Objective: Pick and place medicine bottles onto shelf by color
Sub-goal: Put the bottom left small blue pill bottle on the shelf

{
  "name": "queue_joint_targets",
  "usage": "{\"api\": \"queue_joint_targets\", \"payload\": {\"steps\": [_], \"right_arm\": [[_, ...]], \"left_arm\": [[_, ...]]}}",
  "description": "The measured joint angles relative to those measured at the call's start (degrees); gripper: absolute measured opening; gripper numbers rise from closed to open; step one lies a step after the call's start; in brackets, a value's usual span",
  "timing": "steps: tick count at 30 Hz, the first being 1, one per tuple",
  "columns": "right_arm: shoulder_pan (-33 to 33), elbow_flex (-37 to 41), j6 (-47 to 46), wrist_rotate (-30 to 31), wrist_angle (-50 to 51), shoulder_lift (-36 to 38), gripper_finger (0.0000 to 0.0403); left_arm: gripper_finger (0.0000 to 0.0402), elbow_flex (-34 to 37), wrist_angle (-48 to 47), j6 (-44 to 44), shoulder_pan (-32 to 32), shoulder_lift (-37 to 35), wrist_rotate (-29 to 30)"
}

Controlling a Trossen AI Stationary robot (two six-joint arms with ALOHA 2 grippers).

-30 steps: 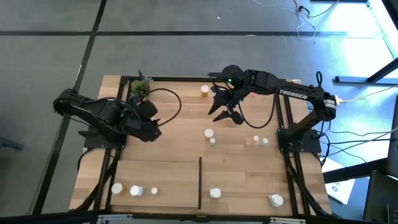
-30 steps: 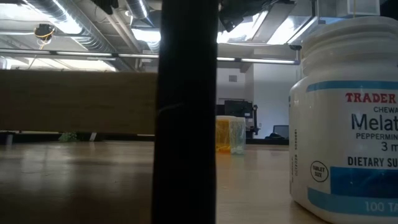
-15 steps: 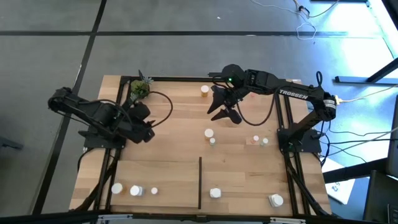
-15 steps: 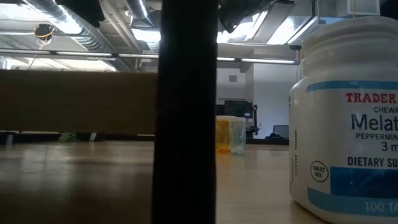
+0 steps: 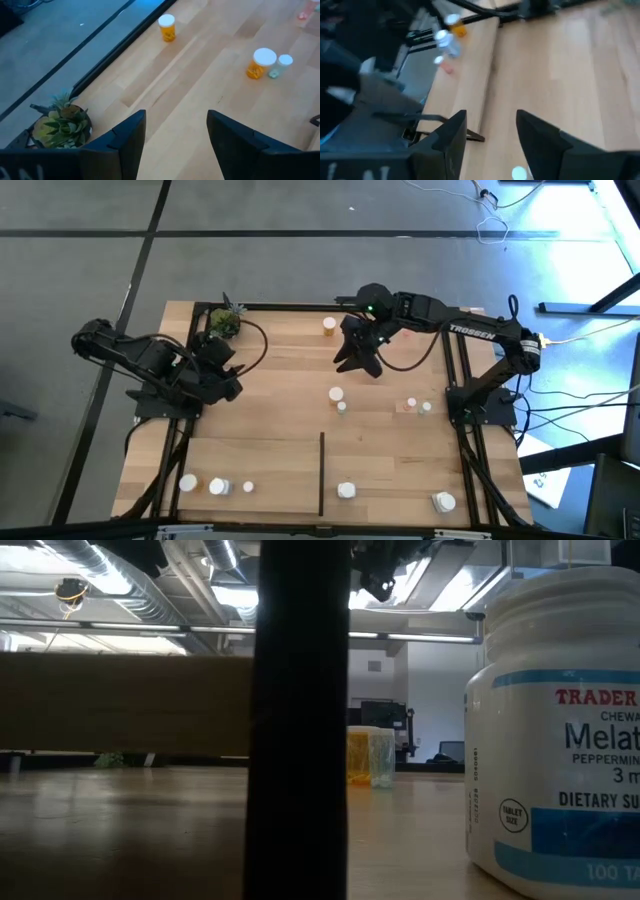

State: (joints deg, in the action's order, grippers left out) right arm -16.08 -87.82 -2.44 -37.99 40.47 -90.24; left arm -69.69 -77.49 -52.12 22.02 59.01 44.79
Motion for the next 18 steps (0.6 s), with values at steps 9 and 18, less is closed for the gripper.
{"api": "queue_joint_targets", "payload": {"steps": [9, 18], "right_arm": [[2.6, 0.0, -25.7, 24.8, 10.2, 0.0, 0.0174], [7.0, 0.0, -21.2, 24.9, 13.4, 0.0, 0.0174]], "left_arm": [[0.0204, 0.0, 0.0, 0.0, 0.0, 0.1, 0.0], [0.0204, 0.0, 0.0, -0.3, 0.0, 0.1, 0.0]]}}
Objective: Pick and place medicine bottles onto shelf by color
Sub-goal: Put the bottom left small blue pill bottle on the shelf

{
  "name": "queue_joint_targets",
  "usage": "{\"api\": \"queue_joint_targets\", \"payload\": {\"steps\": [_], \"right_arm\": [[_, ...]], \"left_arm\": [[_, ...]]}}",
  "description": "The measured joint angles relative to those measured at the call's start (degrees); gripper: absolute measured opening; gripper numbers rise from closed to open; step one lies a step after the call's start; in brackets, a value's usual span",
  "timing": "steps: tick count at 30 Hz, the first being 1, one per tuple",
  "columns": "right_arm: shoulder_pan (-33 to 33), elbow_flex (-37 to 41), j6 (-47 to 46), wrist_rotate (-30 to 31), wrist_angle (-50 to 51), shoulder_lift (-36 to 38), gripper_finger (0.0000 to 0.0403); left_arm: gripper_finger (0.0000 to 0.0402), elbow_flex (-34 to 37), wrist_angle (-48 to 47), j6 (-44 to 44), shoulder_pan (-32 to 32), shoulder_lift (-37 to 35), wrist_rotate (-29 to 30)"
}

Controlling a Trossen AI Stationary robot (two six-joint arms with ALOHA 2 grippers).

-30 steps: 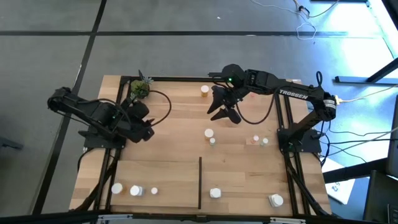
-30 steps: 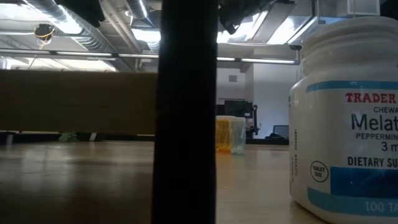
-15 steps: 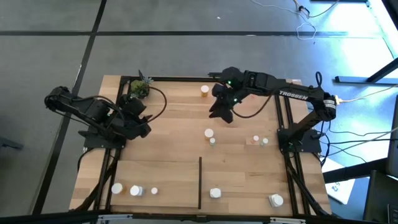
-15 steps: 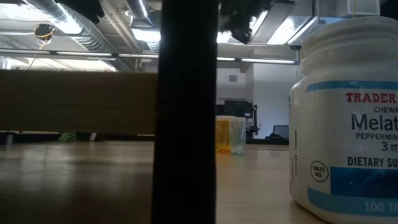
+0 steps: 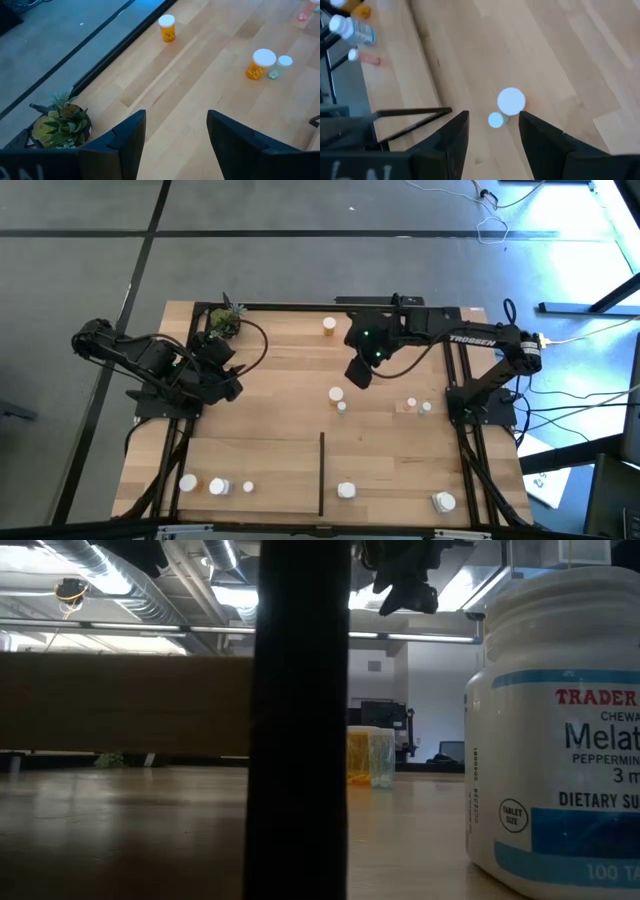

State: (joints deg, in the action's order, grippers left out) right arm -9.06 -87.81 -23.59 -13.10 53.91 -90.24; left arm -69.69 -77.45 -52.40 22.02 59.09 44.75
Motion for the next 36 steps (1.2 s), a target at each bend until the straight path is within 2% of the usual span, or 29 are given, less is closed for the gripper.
{"api": "queue_joint_targets", "payload": {"steps": [6, 12, 26, 36], "right_arm": [[1.6, 0.0, -4.1, 2.1, 1.0, -0.4, 0.0174], [3.2, 0.0, -12.2, 1.0, 2.0, -2.8, 0.0174], [7.0, 0.0, -12.1, 3.0, 2.2, -10.6, 0.0174], [7.5, 0.0, -13.9, 1.1, 2.2, -16.1, 0.0174]], "left_arm": [[0.0204, 0.0, 0.1, 0.0, 0.0, 0.0, 0.0], [0.0204, 0.0, 0.4, -0.1, 0.0, 0.0, -0.1], [0.0204, 0.0, -0.1, 0.5, 0.0, 0.0, -0.5], [0.0204, 0.0, -0.1, 2.4, 0.0, 0.0, -0.5]]}}
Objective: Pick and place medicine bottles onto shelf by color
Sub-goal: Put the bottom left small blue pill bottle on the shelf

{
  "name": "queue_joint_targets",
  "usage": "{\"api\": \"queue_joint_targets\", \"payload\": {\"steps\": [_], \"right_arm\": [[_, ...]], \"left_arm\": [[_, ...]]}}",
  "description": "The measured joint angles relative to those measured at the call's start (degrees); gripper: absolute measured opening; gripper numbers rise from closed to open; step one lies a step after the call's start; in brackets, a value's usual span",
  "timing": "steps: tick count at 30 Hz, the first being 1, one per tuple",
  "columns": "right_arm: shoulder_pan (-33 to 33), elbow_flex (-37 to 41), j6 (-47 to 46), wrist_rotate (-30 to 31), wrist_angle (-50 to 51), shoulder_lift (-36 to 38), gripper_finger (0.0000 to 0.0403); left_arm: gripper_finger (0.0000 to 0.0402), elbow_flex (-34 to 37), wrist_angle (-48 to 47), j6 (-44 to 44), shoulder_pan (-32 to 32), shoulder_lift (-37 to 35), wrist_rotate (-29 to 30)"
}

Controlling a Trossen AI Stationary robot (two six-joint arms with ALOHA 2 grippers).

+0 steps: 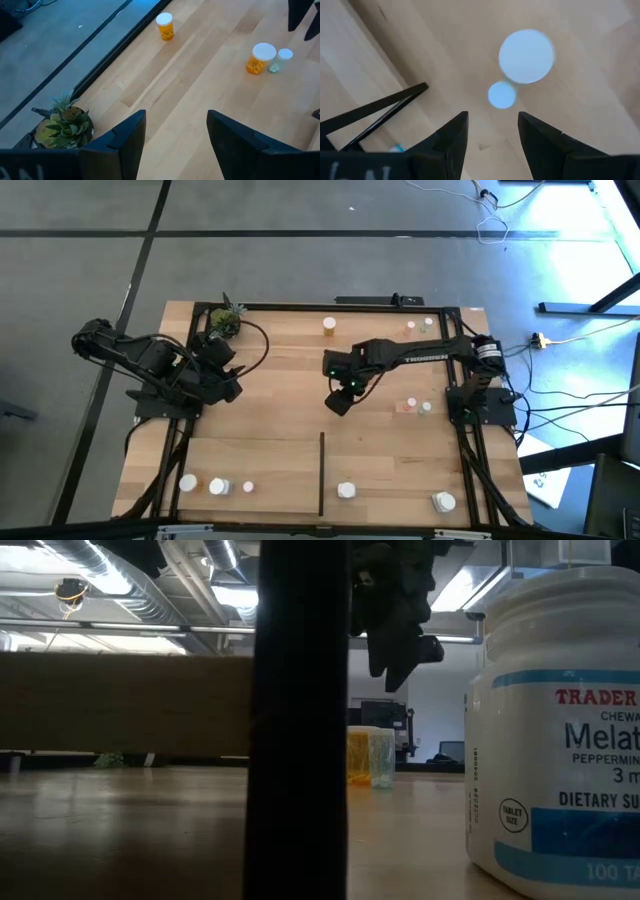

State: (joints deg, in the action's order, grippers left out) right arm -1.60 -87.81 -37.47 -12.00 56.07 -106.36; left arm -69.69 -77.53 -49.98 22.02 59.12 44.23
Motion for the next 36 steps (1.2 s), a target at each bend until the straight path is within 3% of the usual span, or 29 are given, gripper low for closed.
{"api": "queue_joint_targets", "payload": {"steps": [8, 17, 27, 36], "right_arm": [[0.4, 0.0, 0.2, -0.9, -0.2, -1.9, 0.0174], [0.5, 0.0, 1.2, 3.3, -0.5, -2.1, 0.0174], [0.7, 0.0, 1.8, 0.4, -2.2, -4.8, 0.0174], [0.7, 0.0, 2.0, 2.2, -2.3, -4.7, 0.0174]], "left_arm": [[0.0204, 0.0, 0.0, 0.0, 0.0, 0.0, 0.0], [0.0204, 0.0, 0.0, 0.0, 0.0, 0.0, 0.0], [0.0204, 0.0, 0.0, 0.0, 0.0, 0.0, 0.0], [0.0204, 0.0, 0.0, 0.0, 0.0, 0.0, -0.4]]}}
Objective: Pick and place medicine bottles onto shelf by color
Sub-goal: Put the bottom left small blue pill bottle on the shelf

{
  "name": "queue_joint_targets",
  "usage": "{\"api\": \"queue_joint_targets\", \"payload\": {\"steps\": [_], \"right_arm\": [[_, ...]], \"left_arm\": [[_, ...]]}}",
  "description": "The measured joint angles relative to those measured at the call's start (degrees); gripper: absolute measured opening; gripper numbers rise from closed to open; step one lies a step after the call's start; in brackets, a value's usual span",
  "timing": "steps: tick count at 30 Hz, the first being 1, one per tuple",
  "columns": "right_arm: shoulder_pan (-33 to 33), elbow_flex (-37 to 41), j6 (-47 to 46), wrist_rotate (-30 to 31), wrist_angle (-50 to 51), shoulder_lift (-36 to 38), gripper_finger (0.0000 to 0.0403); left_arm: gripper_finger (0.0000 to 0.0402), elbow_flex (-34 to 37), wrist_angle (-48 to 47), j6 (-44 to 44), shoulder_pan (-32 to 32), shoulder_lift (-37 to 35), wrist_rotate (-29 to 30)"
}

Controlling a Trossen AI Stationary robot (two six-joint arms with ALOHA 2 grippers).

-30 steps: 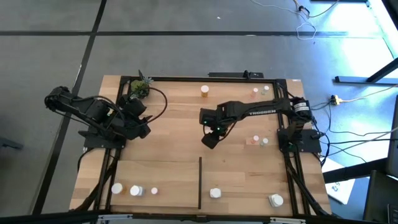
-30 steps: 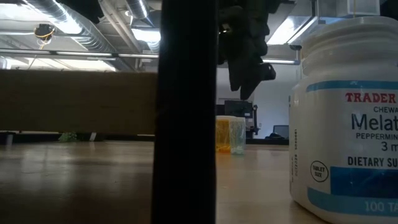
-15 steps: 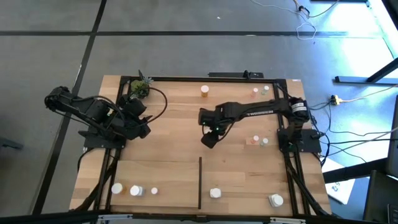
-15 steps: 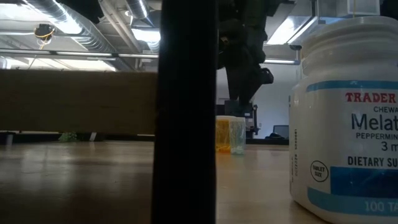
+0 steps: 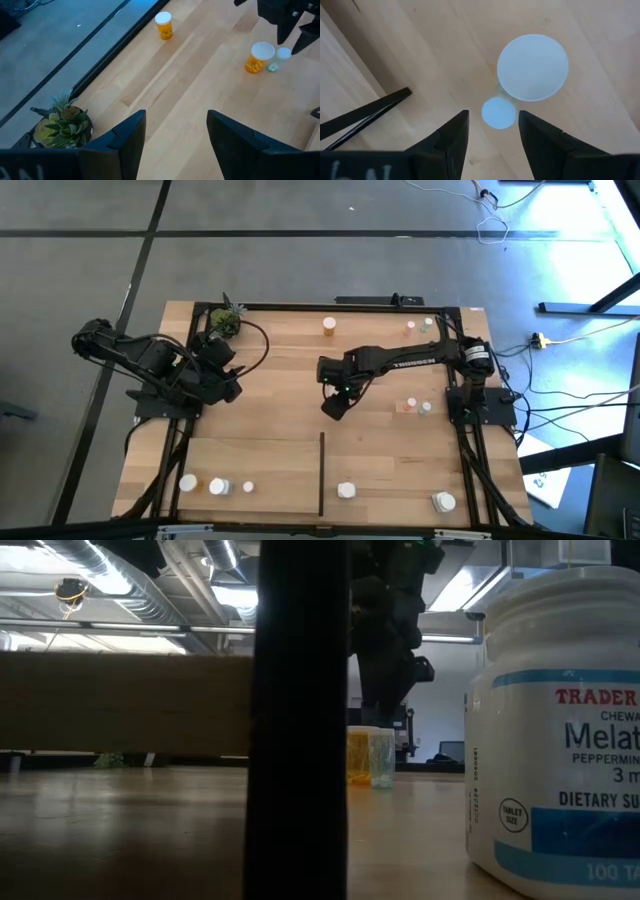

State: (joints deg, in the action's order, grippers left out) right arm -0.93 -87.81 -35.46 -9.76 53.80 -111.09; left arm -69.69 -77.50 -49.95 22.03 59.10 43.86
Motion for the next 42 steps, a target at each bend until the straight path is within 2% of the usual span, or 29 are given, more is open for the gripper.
{"api": "queue_joint_targets", "payload": {"steps": [9, 42], "right_arm": [[0.0, 0.0, -0.3, 1.6, 0.3, 0.0, 0.0174], [0.0, 1.1, -1.6, 0.7, -1.3, -0.3, 0.0174]], "left_arm": [[0.0204, 0.0, 0.0, 0.0, 0.0, 0.0, 0.0], [0.0204, 0.0, 0.0, 1.0, 0.0, 0.0, 0.0]]}}
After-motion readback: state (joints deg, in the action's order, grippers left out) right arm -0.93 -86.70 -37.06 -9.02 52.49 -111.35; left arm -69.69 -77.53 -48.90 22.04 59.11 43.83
